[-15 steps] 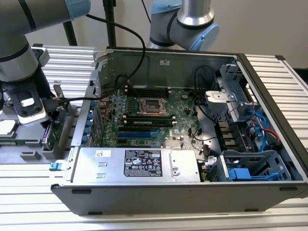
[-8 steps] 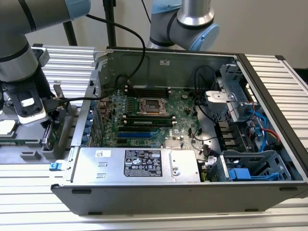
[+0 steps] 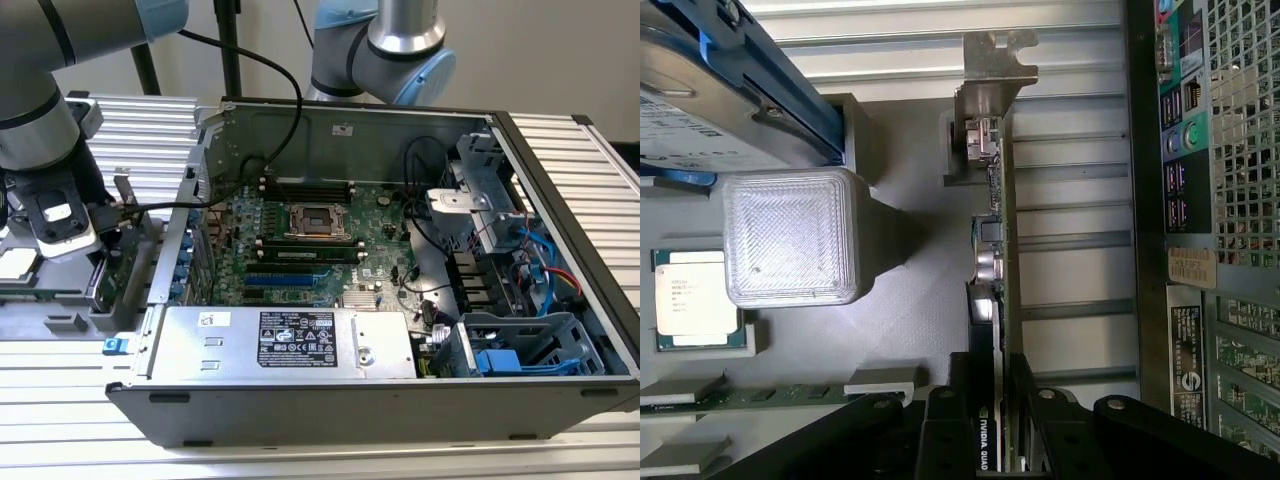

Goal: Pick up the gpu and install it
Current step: 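Pick up the gpu and move the gpu toward the slot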

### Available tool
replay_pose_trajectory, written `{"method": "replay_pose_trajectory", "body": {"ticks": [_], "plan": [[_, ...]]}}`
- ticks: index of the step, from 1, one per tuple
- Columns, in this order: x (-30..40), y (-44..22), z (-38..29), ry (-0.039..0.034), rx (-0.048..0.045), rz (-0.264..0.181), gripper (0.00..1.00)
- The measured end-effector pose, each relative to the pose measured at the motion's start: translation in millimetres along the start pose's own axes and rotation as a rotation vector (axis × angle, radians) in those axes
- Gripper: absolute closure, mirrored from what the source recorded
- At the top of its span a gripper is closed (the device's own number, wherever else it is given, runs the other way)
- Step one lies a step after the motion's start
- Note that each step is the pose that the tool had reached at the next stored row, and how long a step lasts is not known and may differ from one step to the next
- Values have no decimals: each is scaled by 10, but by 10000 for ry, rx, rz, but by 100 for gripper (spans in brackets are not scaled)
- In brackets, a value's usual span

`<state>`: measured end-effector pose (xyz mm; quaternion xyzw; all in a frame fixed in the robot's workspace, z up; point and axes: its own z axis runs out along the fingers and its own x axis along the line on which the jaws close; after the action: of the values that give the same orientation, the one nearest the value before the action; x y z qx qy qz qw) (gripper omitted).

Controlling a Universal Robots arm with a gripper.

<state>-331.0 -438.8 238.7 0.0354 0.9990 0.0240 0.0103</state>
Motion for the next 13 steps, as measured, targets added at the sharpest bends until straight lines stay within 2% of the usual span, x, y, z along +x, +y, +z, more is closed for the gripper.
{"method": "replay_pose_trajectory", "body": {"ticks": [13], "plan": [[0, 0, 2, 1, 0, 0, 100]]}}
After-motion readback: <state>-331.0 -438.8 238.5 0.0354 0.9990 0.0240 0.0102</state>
